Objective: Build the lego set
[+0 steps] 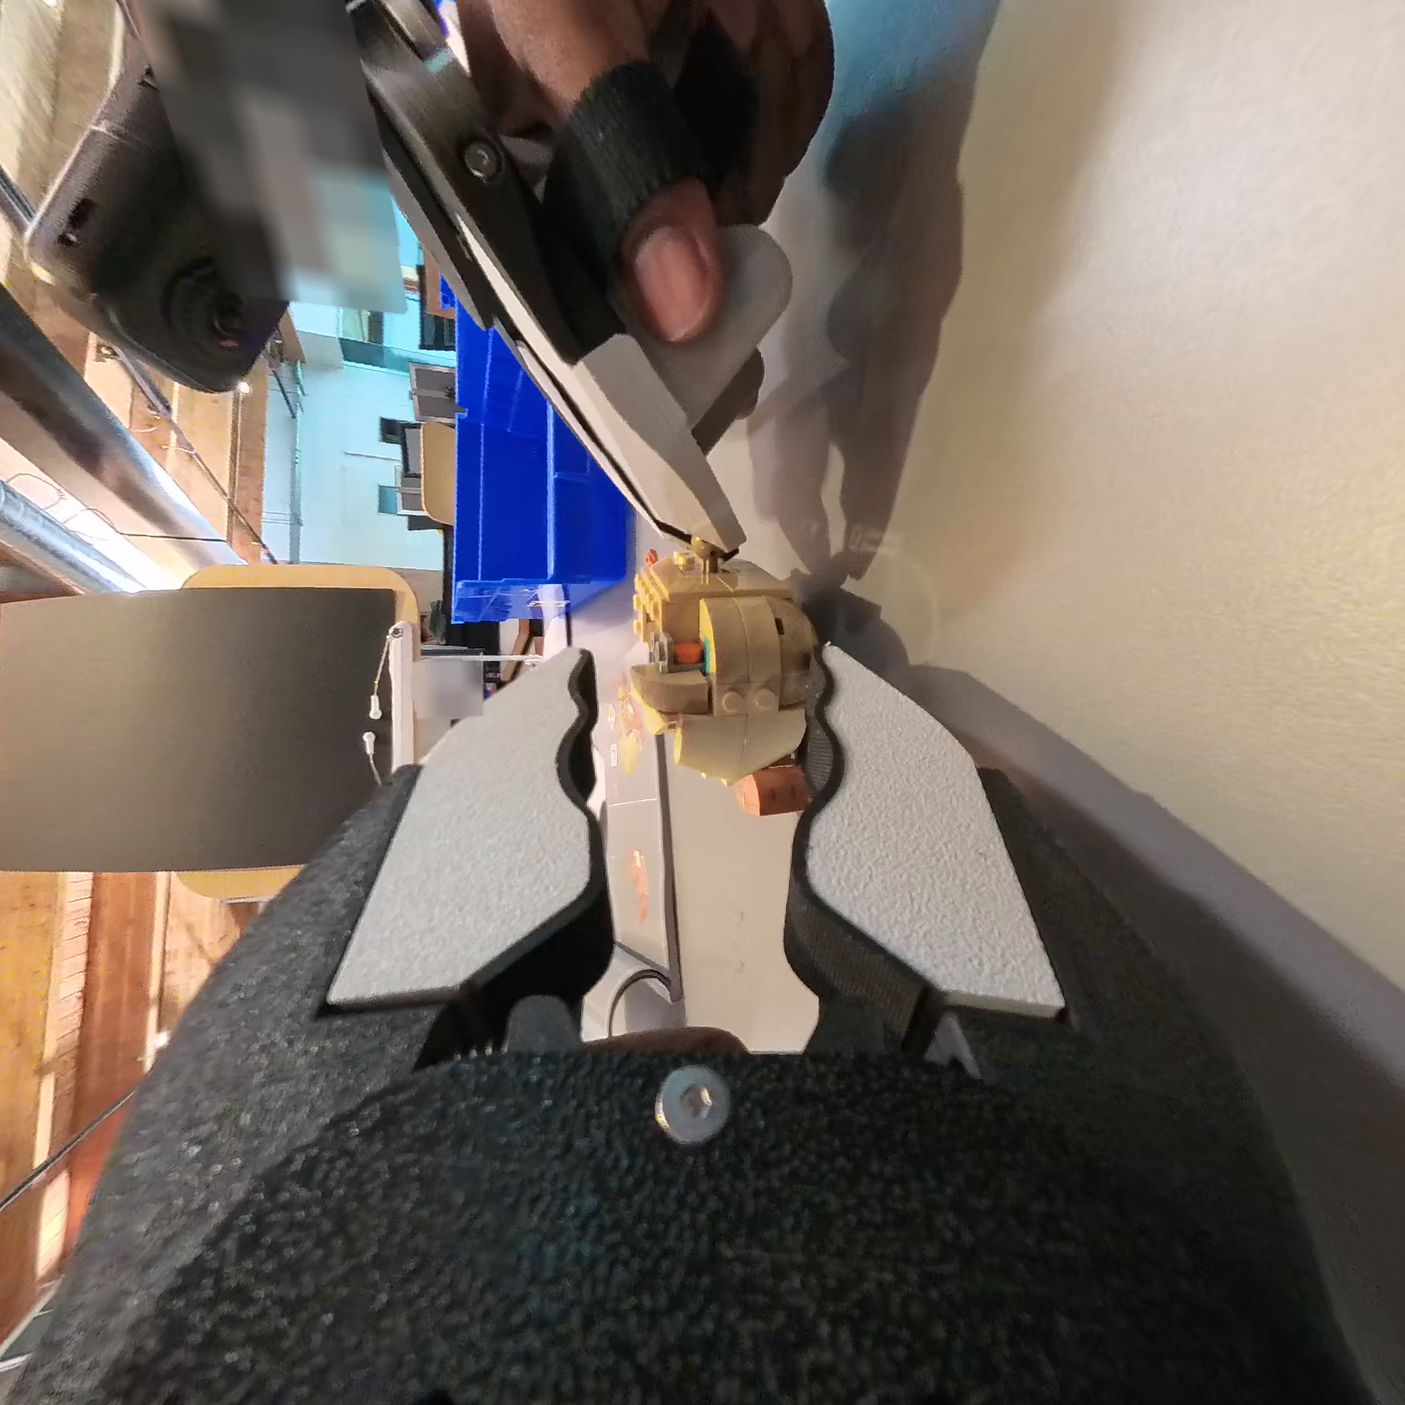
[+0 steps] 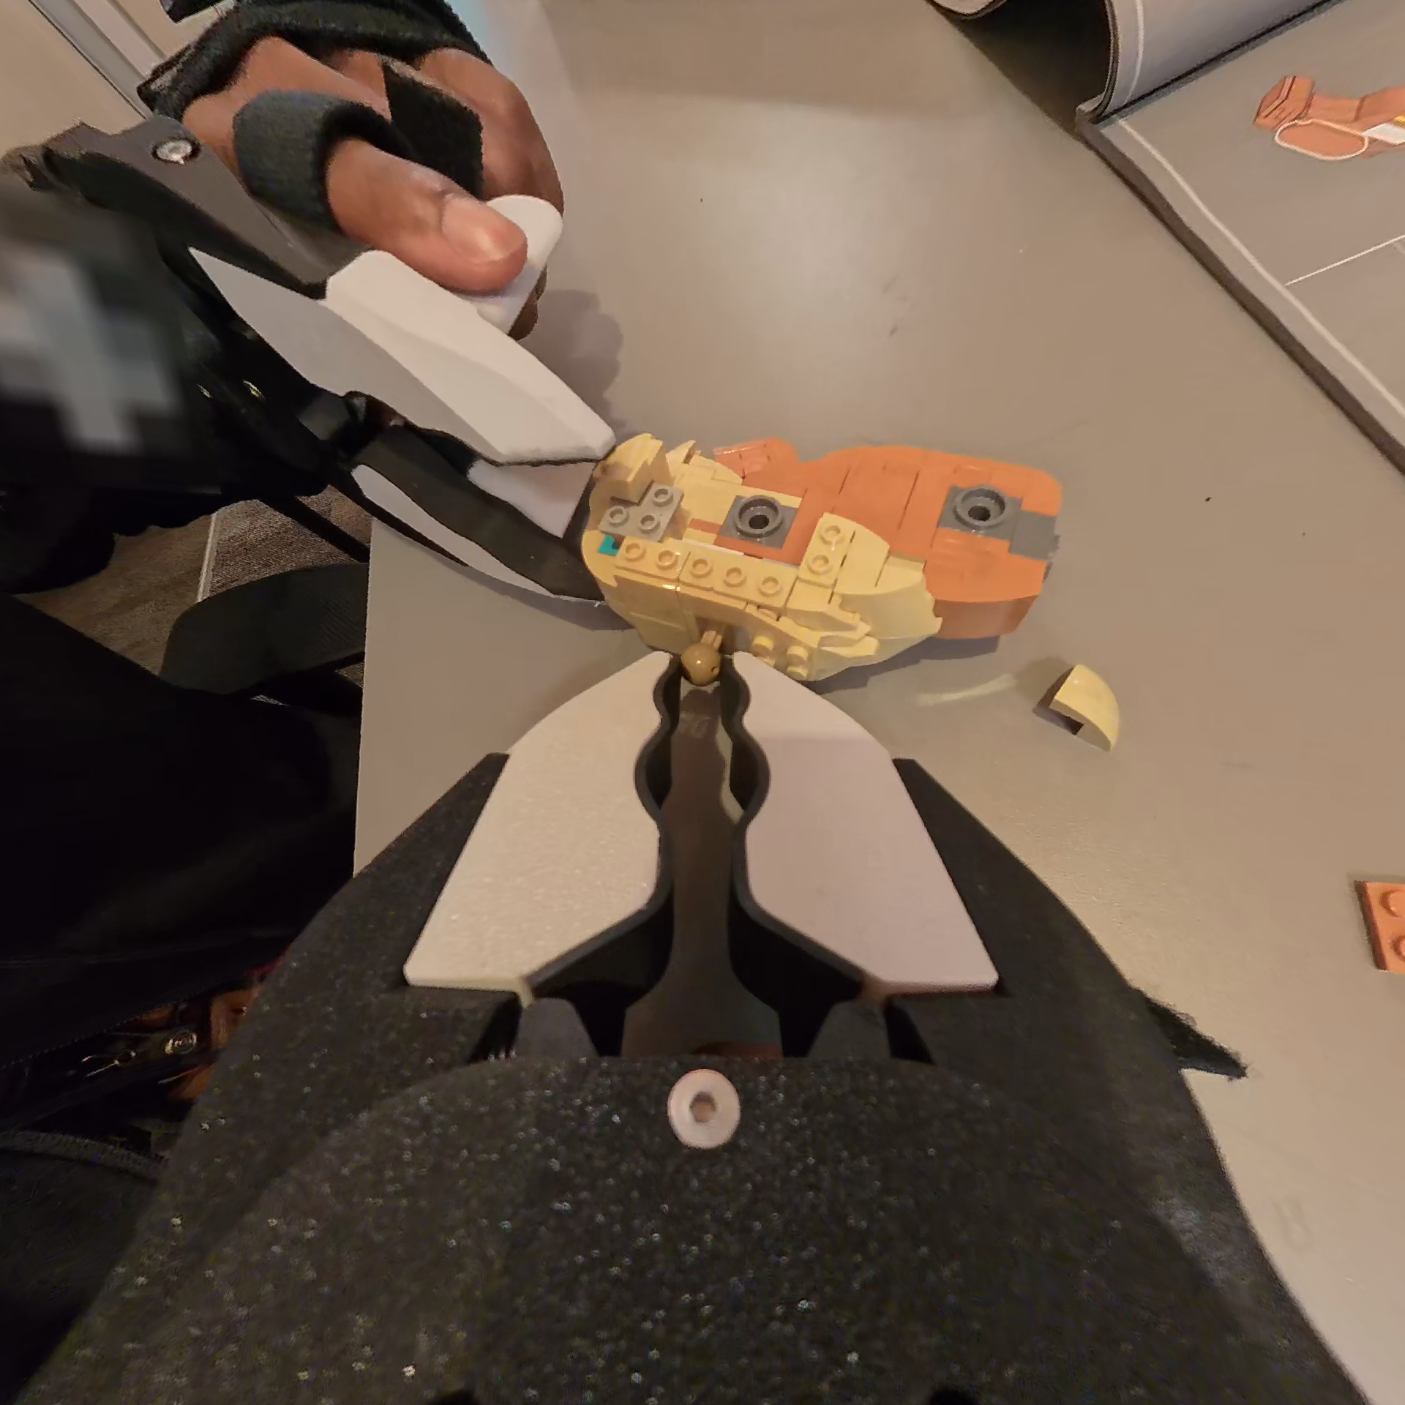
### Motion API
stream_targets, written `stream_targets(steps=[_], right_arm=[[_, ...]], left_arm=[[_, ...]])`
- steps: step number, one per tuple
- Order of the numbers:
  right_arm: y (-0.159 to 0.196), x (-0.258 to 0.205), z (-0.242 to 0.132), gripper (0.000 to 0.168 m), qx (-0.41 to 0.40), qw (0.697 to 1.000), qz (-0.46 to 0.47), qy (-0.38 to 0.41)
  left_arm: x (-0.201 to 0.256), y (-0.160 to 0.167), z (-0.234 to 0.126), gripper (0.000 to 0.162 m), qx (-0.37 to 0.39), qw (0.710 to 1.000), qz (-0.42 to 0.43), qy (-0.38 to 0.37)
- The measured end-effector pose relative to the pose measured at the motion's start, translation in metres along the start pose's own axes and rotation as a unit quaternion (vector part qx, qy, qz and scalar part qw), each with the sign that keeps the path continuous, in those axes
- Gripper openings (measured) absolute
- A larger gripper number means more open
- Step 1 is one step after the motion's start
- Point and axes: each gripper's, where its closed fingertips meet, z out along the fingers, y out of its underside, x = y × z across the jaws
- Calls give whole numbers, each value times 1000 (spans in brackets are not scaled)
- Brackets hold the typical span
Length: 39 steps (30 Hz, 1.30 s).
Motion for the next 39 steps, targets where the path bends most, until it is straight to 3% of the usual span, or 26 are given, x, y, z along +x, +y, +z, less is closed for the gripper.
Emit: stream_targets(steps=[39], right_arm=[[-5,2,1,10,26,999,30,-11]], left_arm=[[8,7,1,43,21,999,-11,-28]])
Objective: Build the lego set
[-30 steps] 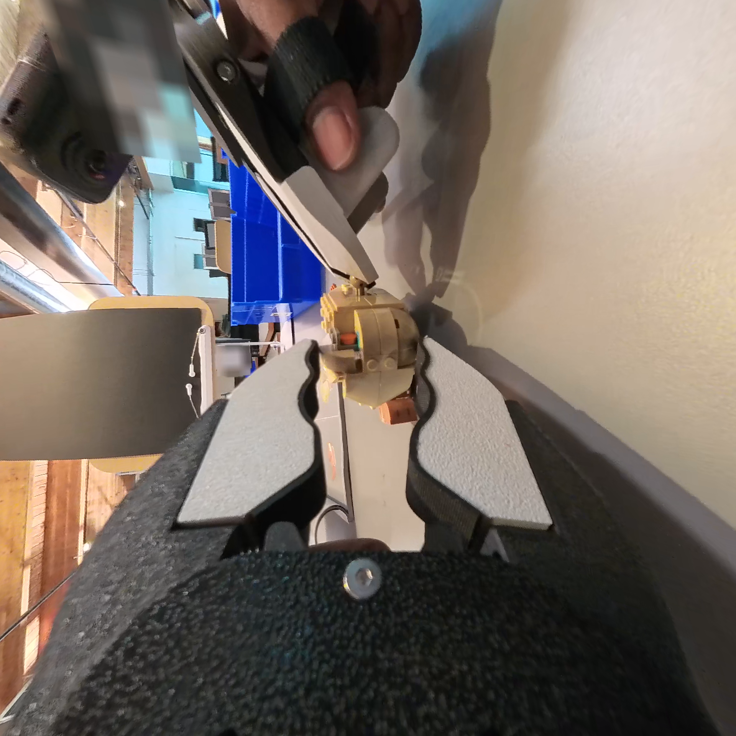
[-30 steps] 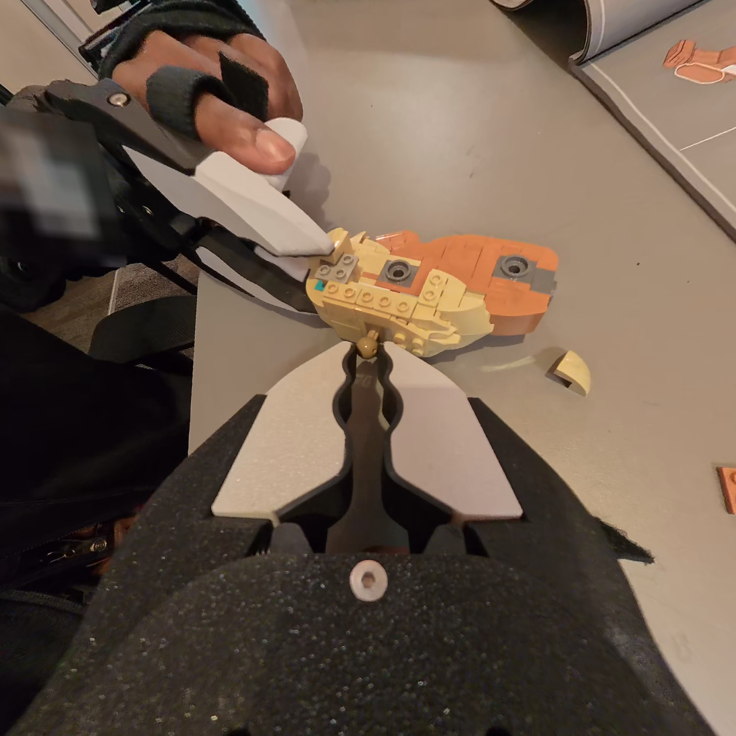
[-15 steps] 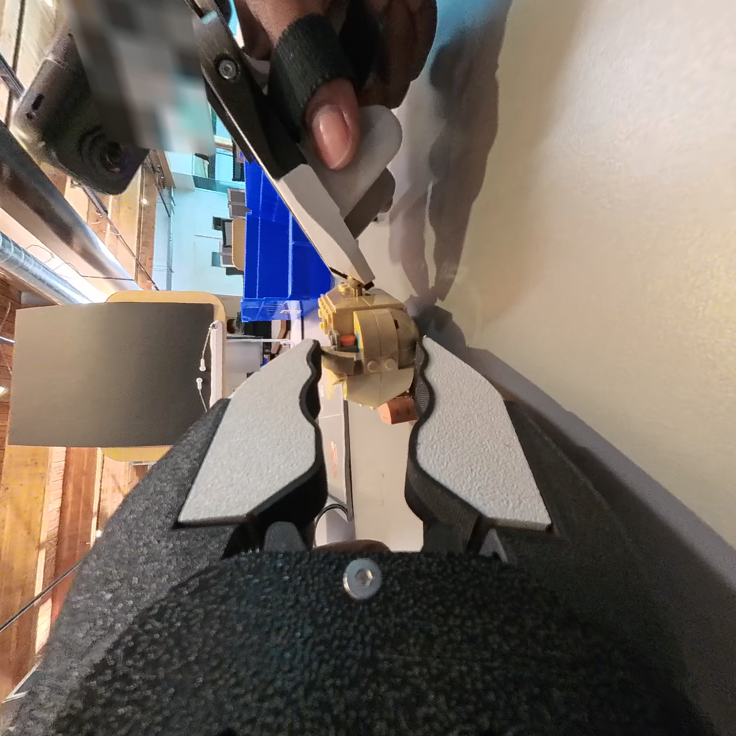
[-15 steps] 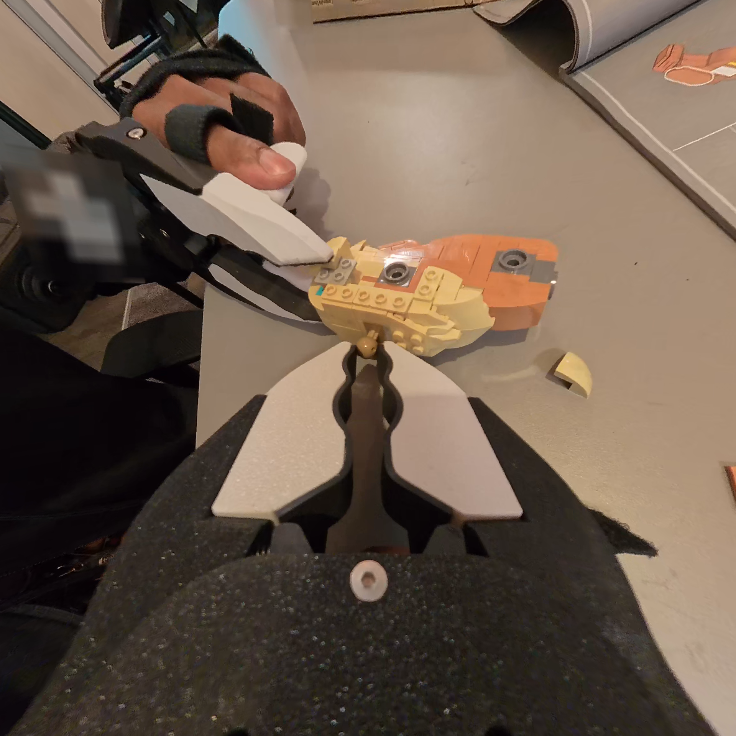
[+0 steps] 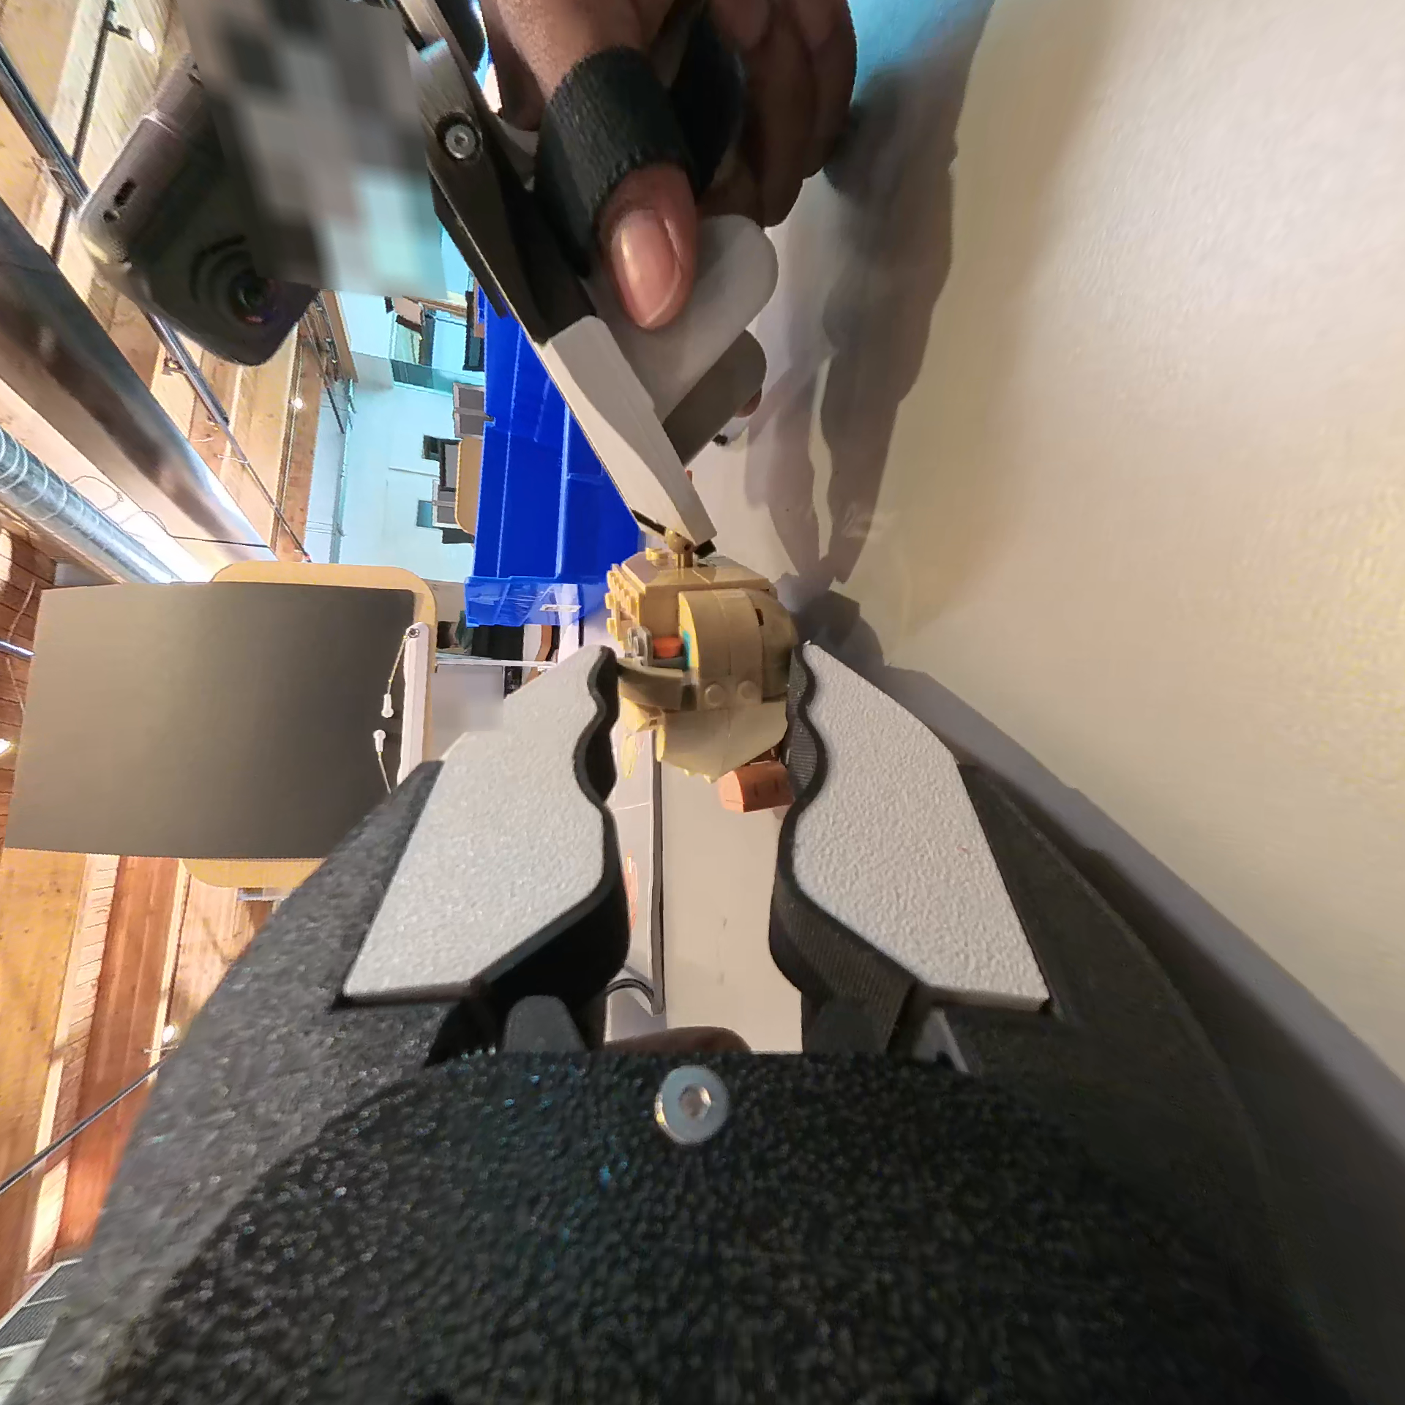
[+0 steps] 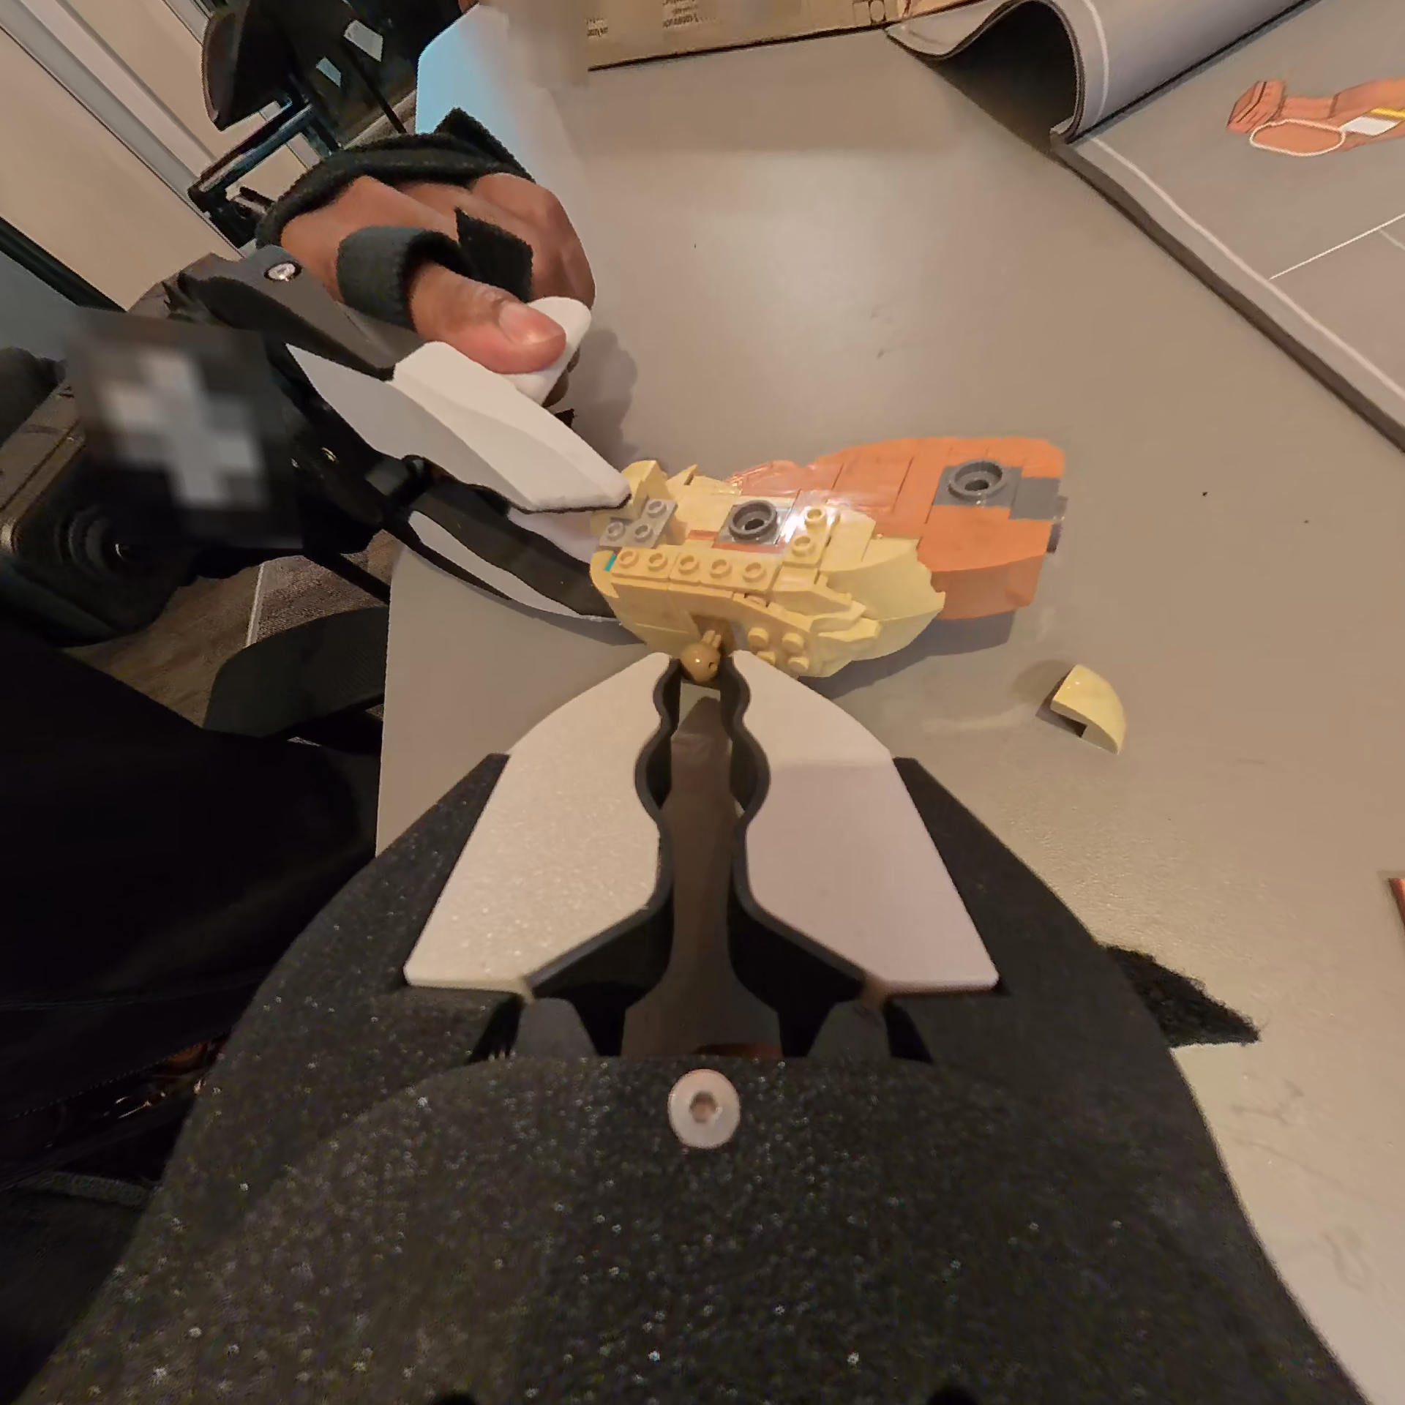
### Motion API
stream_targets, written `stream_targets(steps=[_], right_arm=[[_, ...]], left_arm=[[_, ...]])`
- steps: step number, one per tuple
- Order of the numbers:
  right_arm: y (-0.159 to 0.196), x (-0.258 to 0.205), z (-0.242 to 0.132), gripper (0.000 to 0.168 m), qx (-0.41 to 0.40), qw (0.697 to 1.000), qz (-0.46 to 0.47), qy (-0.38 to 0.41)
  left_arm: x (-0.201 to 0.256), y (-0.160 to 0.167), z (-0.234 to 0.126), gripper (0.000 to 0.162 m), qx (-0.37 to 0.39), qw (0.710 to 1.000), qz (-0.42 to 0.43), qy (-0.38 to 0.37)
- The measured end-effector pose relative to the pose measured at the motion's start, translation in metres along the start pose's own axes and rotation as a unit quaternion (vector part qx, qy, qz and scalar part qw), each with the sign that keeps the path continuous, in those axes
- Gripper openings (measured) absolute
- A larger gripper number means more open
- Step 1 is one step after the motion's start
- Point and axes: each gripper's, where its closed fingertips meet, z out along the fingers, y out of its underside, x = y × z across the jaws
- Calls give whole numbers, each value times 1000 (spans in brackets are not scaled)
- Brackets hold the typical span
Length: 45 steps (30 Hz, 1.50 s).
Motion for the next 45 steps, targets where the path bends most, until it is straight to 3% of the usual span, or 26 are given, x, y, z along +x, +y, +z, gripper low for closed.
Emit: stream_targets(steps=[6,18,27,31,38,42,45], right_arm=[[0,2,-1,10,2,1000,3,5],[3,8,2,10,-9,1000,17,18],[4,10,1,10,-15,999,31,15],[6,12,1,10,-23,999,32,13],[9,17,-2,10,-35,999,28,13],[8,22,-4,10,-35,999,31,14],[7,24,-4,10,-36,999,34,13]], left_arm=[[1,-1,0,35,6,1000,-3,0],[5,1,9,37,-9,1000,14,-5],[-1,1,0,52,25,996,-88,17],[-3,12,5,62,24,989,-139,53],[3,25,19,67,48,979,-136,147],[4,26,28,64,64,969,-143,190],[7,26,34,49,59,968,-136,203]])
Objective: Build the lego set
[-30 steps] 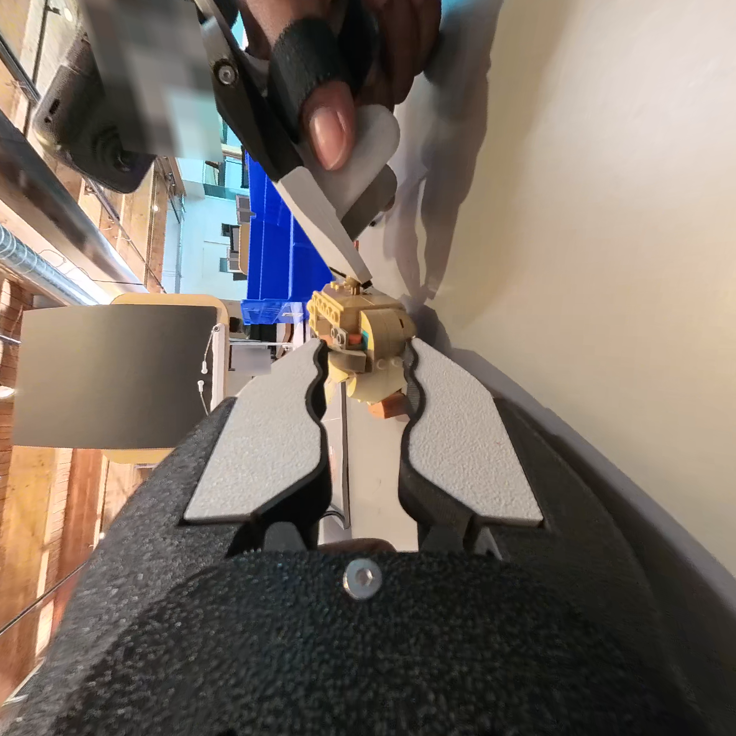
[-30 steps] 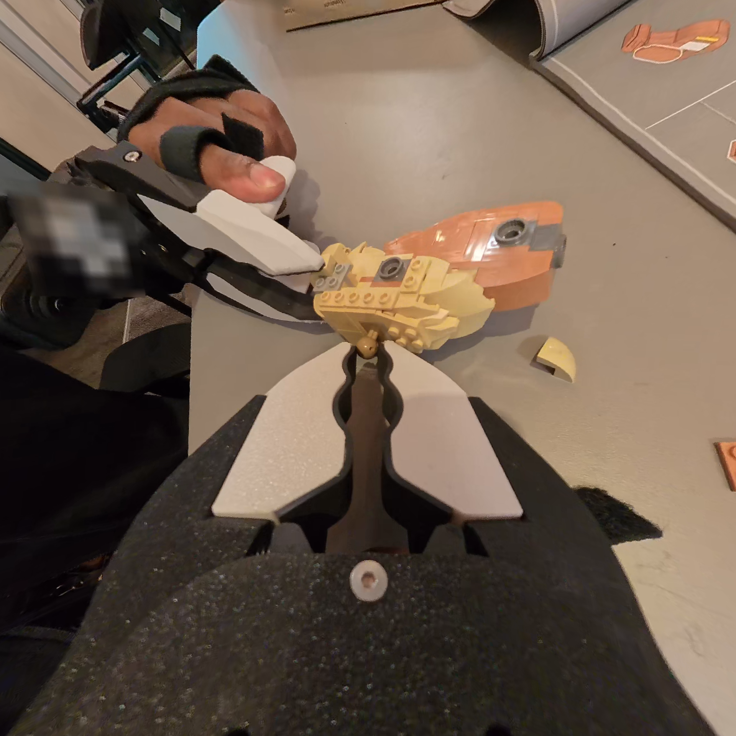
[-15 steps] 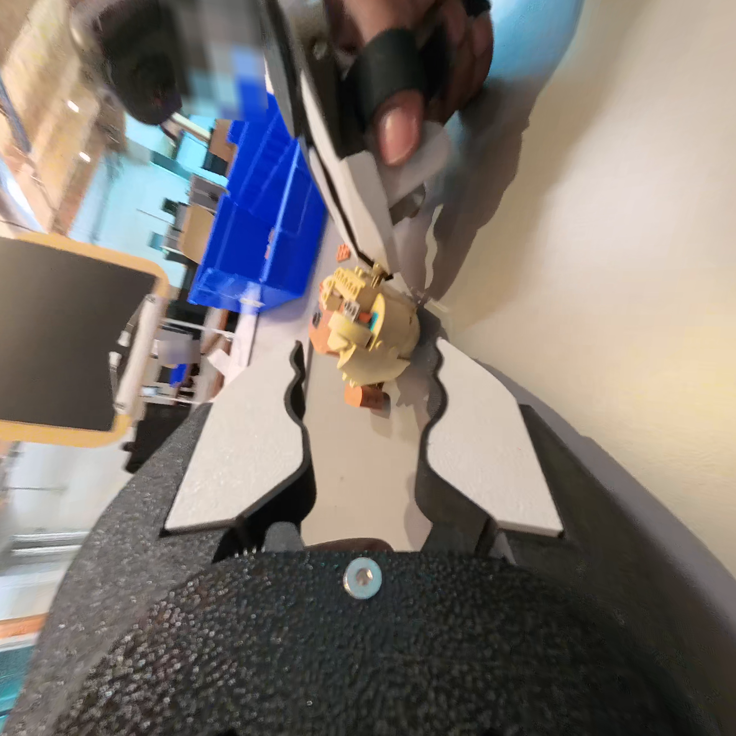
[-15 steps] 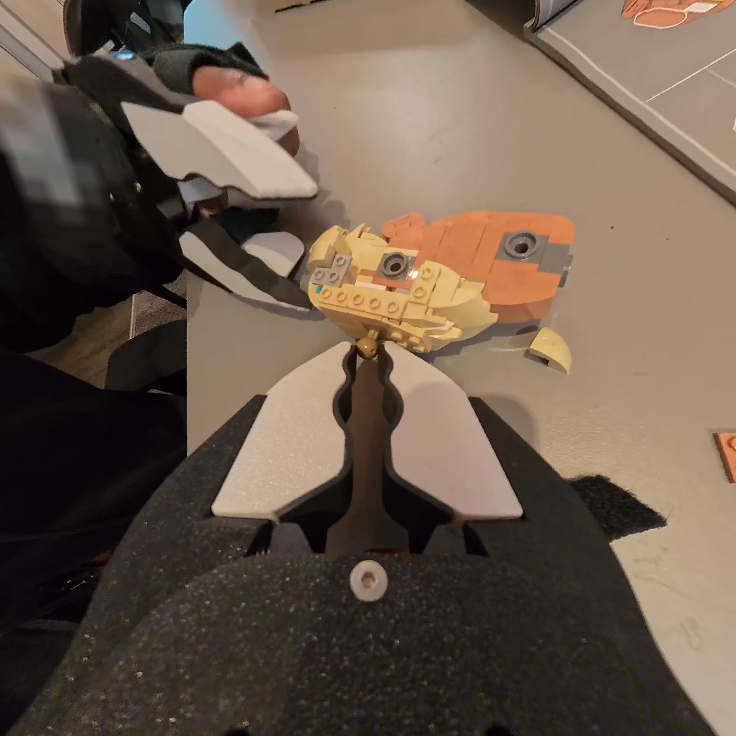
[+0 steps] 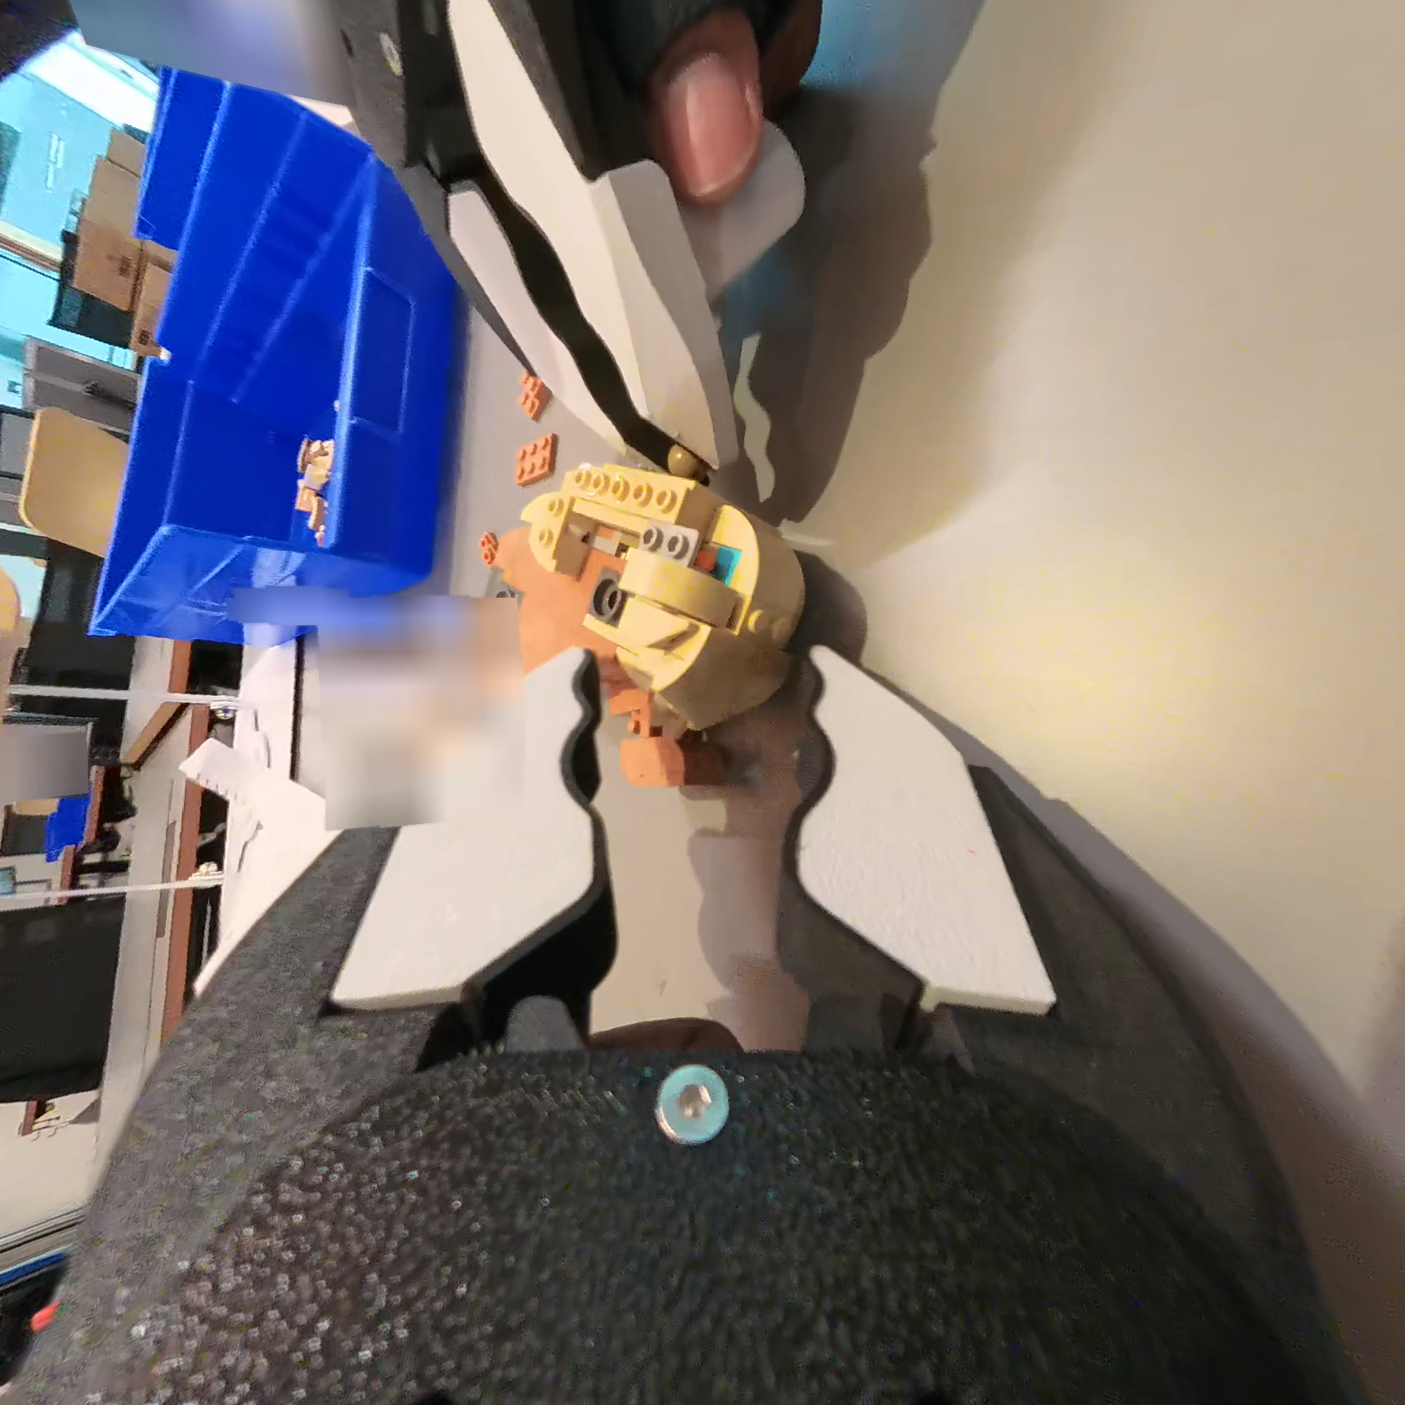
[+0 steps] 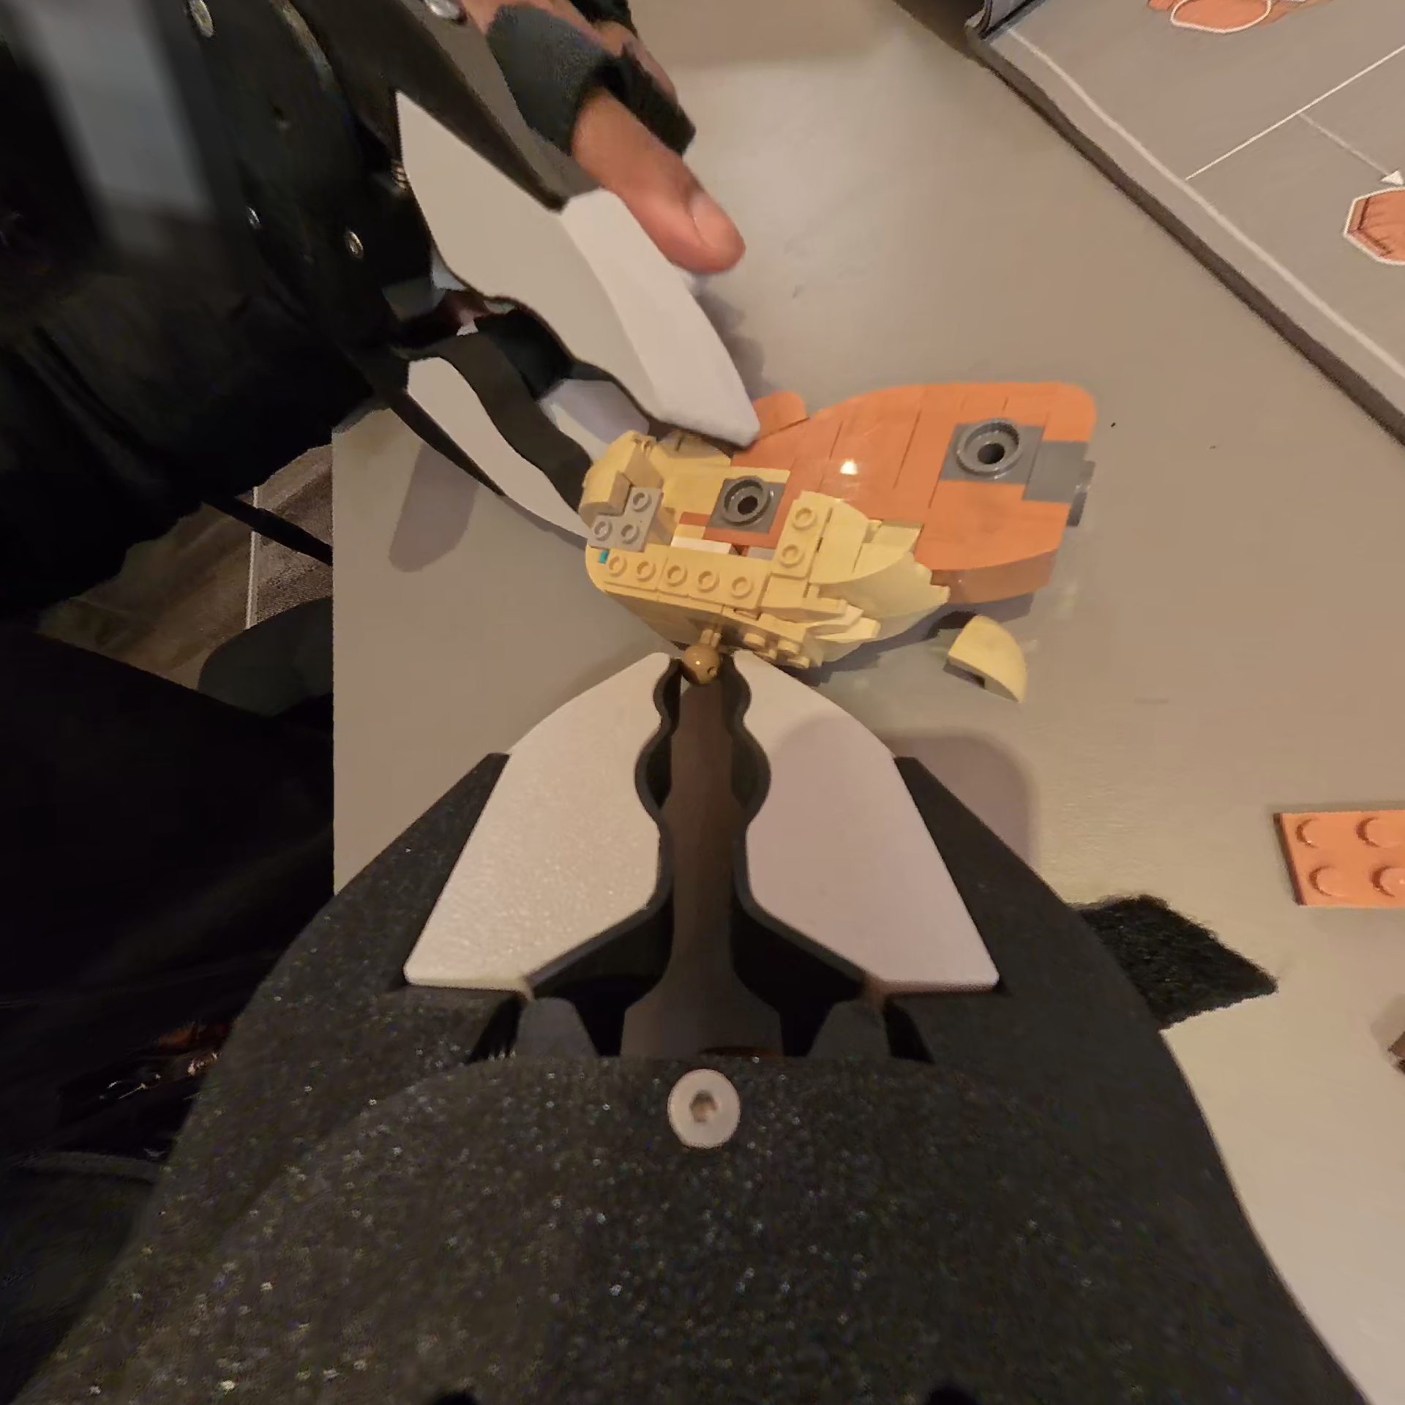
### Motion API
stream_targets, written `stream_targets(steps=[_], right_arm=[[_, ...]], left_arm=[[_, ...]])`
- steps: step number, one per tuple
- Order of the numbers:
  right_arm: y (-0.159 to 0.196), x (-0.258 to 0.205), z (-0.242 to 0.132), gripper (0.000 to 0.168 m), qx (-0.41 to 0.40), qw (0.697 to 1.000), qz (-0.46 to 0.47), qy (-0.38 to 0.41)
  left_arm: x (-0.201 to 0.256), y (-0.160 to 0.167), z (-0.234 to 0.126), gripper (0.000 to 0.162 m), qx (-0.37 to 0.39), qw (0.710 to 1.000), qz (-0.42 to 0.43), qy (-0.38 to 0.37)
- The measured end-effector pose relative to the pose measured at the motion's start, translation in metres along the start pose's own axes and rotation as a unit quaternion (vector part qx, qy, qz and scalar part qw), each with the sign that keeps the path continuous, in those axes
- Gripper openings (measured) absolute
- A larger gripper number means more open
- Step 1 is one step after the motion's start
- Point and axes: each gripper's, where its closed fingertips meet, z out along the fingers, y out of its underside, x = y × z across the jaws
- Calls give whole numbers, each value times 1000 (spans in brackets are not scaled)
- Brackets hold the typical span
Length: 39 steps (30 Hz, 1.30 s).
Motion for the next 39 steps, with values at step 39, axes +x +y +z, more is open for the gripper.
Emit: stream_targets(steps=[39], right_arm=[[29,-13,-14,10,-17,999,-31,40]], left_arm=[[23,-51,-10,43,-17,981,-193,-32]])
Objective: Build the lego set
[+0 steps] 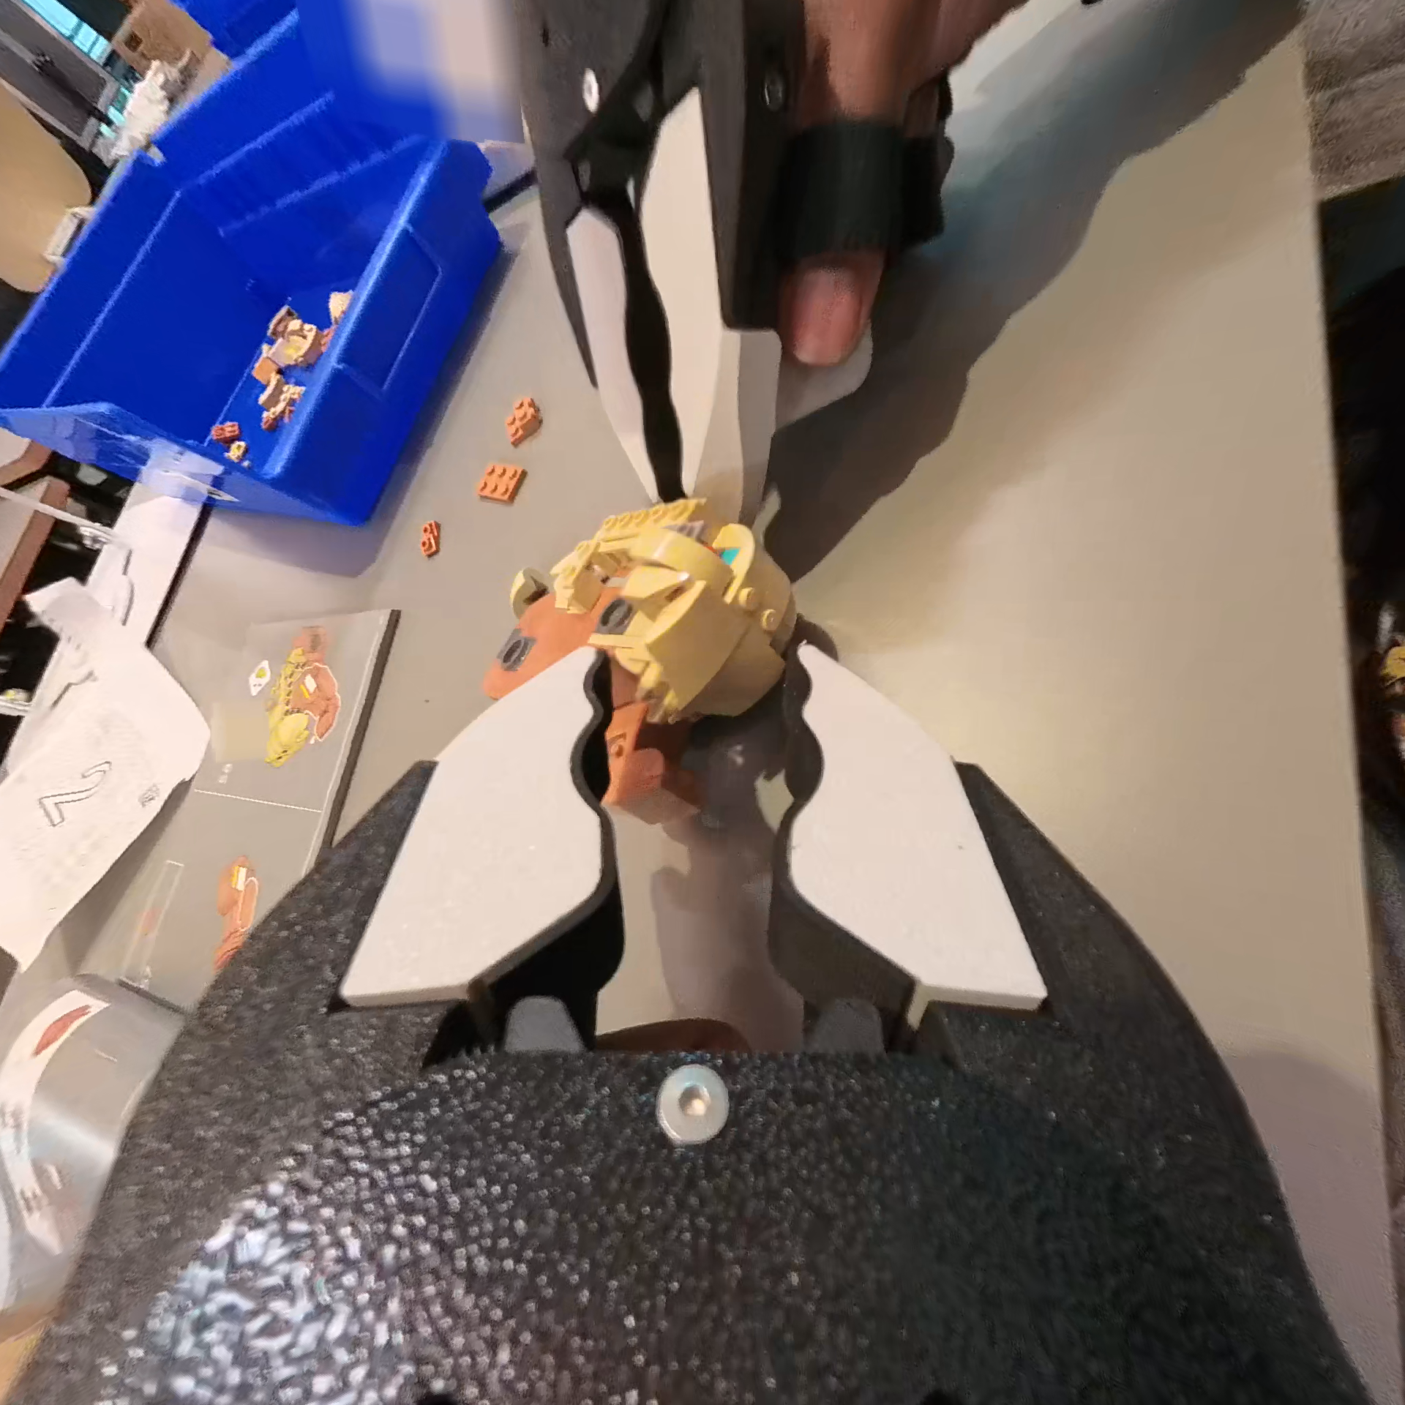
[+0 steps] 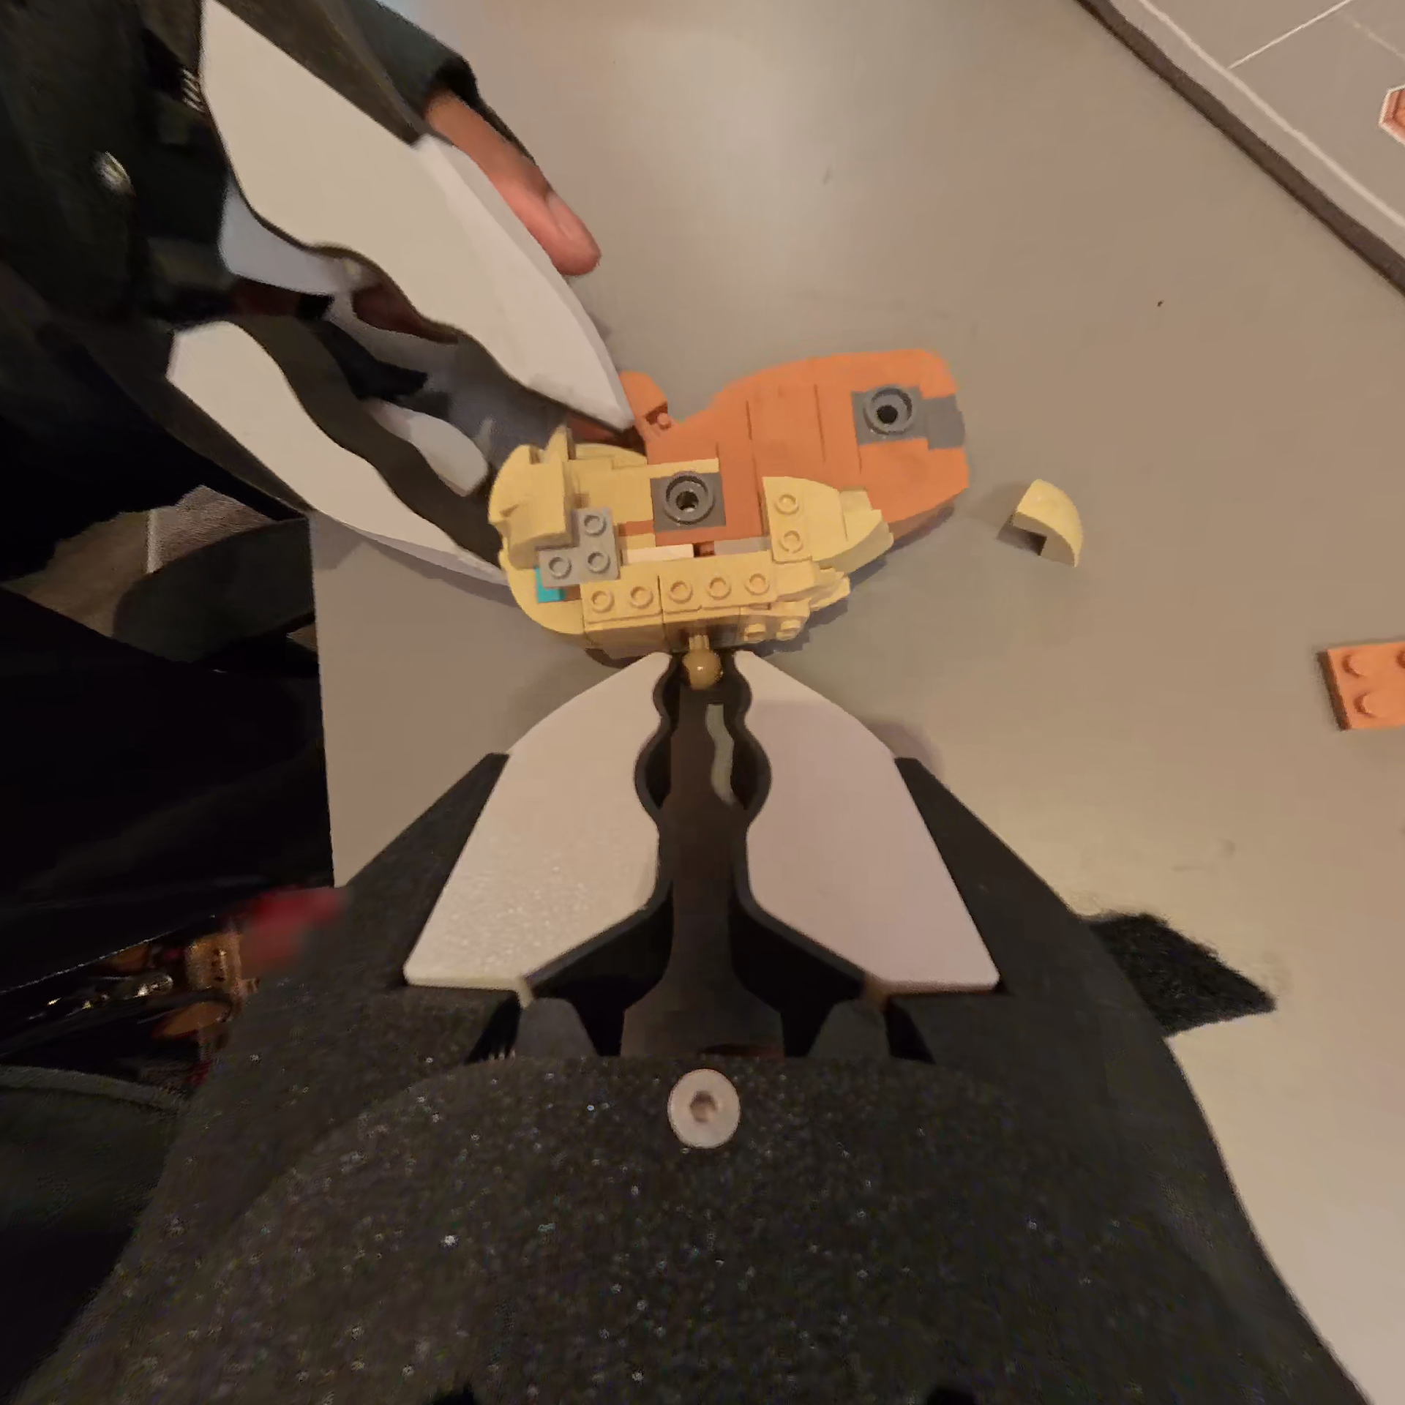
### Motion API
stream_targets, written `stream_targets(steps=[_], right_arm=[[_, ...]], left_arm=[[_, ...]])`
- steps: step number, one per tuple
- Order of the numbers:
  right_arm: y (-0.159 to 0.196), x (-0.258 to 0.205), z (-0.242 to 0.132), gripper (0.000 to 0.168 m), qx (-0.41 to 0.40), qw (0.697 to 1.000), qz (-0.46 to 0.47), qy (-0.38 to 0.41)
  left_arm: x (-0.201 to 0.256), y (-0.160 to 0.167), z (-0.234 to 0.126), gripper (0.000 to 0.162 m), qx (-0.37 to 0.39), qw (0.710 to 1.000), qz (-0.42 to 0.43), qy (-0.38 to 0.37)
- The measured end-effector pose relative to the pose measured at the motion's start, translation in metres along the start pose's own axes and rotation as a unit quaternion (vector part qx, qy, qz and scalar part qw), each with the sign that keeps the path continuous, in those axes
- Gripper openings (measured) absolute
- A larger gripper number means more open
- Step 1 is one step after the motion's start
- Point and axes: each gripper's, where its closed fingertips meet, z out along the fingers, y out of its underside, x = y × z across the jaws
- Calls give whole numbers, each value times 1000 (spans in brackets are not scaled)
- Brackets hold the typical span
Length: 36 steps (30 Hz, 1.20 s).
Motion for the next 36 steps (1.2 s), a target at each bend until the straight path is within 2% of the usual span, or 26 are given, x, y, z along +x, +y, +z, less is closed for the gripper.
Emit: stream_targets(steps=[4,6,11,16,19,22,23,24,28,31,36], right_arm=[[5,1,-3,10,-1,1000,-4,16],[6,2,-6,10,1,1000,-2,21],[7,2,-8,10,7,1000,0,23],[7,3,-8,10,8,1000,4,24],[7,4,-8,10,9,1000,2,29],[7,6,-10,12,13,999,-6,43],[8,8,-12,15,13,998,-9,54],[10,9,-14,16,14,998,-14,64],[12,3,-27,17,45,991,-80,99],[10,-8,-35,19,76,975,-162,133],[5,-22,-36,31,109,942,-263,175]], left_arm=[[-6,-8,-15,50,53,998,-46,11],[-11,-3,-20,53,60,995,-76,27],[-10,20,-12,54,14,988,-139,68],[1,30,3,55,-34,990,-113,74],[0,27,7,51,-32,991,-107,68],[0,25,9,37,-31,992,-104,68],[0,25,10,28,-33,992,-103,69],[-1,25,10,28,-34,992,-105,64],[-1,25,11,27,-37,991,-111,62],[-1,25,12,27,-43,990,-125,57],[-1,16,14,27,-31,974,-210,77]])
